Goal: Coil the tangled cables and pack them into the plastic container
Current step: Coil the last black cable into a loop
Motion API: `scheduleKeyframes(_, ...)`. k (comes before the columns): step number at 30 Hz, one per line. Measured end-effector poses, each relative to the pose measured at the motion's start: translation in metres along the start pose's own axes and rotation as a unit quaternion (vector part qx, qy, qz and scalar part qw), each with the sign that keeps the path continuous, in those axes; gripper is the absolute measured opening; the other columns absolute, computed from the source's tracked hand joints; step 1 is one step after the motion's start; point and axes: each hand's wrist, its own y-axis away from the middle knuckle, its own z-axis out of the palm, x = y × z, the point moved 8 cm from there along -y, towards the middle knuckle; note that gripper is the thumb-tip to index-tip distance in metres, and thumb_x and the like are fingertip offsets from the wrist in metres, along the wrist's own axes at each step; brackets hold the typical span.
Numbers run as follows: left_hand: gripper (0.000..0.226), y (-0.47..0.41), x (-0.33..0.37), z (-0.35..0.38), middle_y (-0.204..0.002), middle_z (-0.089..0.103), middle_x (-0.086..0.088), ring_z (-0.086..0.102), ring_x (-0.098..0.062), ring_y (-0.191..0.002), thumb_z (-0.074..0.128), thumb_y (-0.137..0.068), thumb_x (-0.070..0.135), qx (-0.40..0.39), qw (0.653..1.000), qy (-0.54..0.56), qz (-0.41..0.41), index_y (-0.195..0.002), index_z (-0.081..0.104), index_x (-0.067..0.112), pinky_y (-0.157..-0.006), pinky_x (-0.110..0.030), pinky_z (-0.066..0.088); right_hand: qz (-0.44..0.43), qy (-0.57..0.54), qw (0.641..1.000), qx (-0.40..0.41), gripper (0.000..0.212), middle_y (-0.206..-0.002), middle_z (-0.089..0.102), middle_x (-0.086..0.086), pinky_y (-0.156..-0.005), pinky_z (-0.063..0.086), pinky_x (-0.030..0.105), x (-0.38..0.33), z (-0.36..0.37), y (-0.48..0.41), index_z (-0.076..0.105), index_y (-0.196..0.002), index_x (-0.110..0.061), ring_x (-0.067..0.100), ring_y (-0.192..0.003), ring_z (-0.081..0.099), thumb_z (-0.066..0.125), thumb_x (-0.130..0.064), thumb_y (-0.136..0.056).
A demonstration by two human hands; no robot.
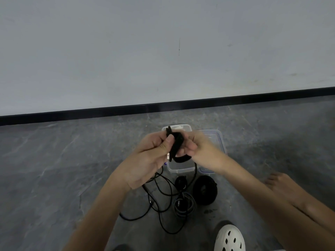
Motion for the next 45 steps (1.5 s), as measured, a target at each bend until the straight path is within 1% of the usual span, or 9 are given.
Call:
scheduleKeyframes(3, 0.028, -0.001, 0.002, -0.011, -0.098, 0.071, -0.007, 0.067, -0.014, -0.089, 0.039, -0.098, 0.016, 0.048, 0.999, 0.005, 0.019, -0.112, 0.06, 0.003, -0.076, -0.025, 0.055, 0.006, 0.028, 1.0, 0.002, 0.03, -0.057, 0.058, -0.008, -0.057, 0.039, 0.017, -0.004, 0.01, 0.003, 0.056, -0.073, -0.01, -0.003, -0.05, 0.051, 0.045, 0.009, -0.094)
scheduleKeyframes(6, 0.029, 0.0, 0.005, -0.018, -0.103, 0.072, -0.008, 0.069, -0.016, -0.089, 0.042, -0.097, 0.019, 0.096, 0.994, 0.013, 0.039, -0.11, 0.065, 0.008, -0.065, -0.028, 0.058, 0.002, 0.049, 0.999, -0.017, 0.02, -0.067, 0.061, 0.014, -0.058, 0.042, 0.036, -0.008, 0.02, 0.007, 0.06, -0.087, -0.005, 0.02, -0.056, 0.049, 0.045, -0.007, -0.1)
scheduleKeyframes(10, 0.029, 0.0, 0.005, -0.025, -0.118, 0.07, -0.008, 0.065, -0.02, -0.11, 0.046, -0.096, 0.026, 0.143, 0.988, -0.024, 0.051, -0.103, 0.074, 0.025, -0.074, -0.03, 0.058, 0.015, 0.066, 0.996, -0.06, 0.034, -0.064, 0.064, -0.008, -0.056, 0.047, 0.019, -0.01, 0.034, 0.012, 0.059, -0.074, -0.02, 0.013, -0.054, 0.054, 0.042, -0.005, -0.101)
scheduleKeyframes(17, 0.027, 0.002, -0.001, -0.042, -0.12, 0.069, -0.006, 0.06, -0.019, -0.121, 0.053, -0.092, 0.026, 0.23, 0.97, -0.071, 0.039, -0.111, 0.068, 0.013, -0.102, -0.041, 0.045, 0.061, 0.014, 0.99, -0.123, 0.011, -0.077, 0.067, 0.007, -0.058, 0.049, 0.019, -0.005, 0.047, 0.019, 0.056, -0.108, -0.011, 0.02, -0.066, 0.066, 0.048, -0.011, -0.1)
scheduleKeyframes(21, 0.03, 0.002, 0.001, -0.044, -0.119, 0.07, -0.004, 0.06, -0.017, -0.12, 0.053, -0.091, 0.027, 0.233, 0.968, -0.075, 0.048, -0.113, 0.067, 0.012, -0.103, -0.031, 0.046, 0.09, 0.03, 0.981, -0.171, 0.03, -0.071, 0.066, 0.006, -0.077, 0.056, 0.035, 0.001, 0.052, 0.025, 0.046, -0.125, -0.024, 0.02, -0.073, 0.068, 0.054, -0.015, -0.098)
scheduleKeyframes(28, 0.03, 0.003, 0.008, -0.054, -0.118, 0.07, -0.004, 0.062, -0.018, -0.117, 0.05, -0.091, 0.027, 0.254, 0.961, -0.078, 0.076, -0.111, 0.066, 0.012, -0.1, -0.024, 0.047, 0.099, -0.015, 0.986, -0.134, 0.015, -0.053, 0.051, -0.007, -0.057, 0.046, 0.019, -0.003, 0.049, 0.026, 0.063, -0.096, -0.006, 0.01, -0.052, 0.052, 0.051, -0.014, -0.099)
scheduleKeyframes(34, 0.024, 0.009, 0.016, -0.07, -0.115, 0.071, -0.001, 0.063, -0.02, -0.116, 0.049, -0.096, 0.026, 0.318, 0.937, -0.104, 0.099, -0.108, 0.069, 0.02, -0.103, -0.036, 0.041, 0.134, -0.123, 0.961, -0.206, 0.011, -0.092, 0.072, 0.005, -0.1, 0.048, 0.033, -0.011, 0.061, 0.045, 0.055, -0.092, -0.029, 0.02, -0.102, 0.068, 0.051, -0.022, -0.099)
scheduleKeyframes(40, 0.024, 0.016, 0.021, -0.081, -0.111, 0.072, 0.009, 0.062, -0.015, -0.115, 0.046, -0.102, 0.018, 0.36, 0.908, -0.199, 0.08, -0.105, 0.068, 0.028, -0.106, -0.04, 0.042, 0.105, -0.18, 0.963, -0.17, 0.015, -0.061, 0.034, -0.006, -0.071, 0.055, 0.033, -0.021, 0.054, 0.044, 0.055, -0.111, -0.01, 0.007, -0.056, 0.042, 0.046, -0.015, -0.101)
scheduleKeyframes(45, 0.023, 0.012, 0.017, -0.081, -0.104, 0.072, -0.003, 0.066, -0.011, -0.091, 0.048, -0.1, 0.018, 0.352, 0.881, -0.316, 0.022, -0.111, 0.067, 0.011, -0.071, -0.011, 0.045, 0.061, -0.128, 0.983, -0.114, 0.025, -0.059, 0.032, -0.008, -0.048, 0.028, 0.018, -0.027, 0.034, 0.04, 0.063, -0.112, -0.005, 0.005, -0.052, 0.03, 0.045, -0.018, -0.101)
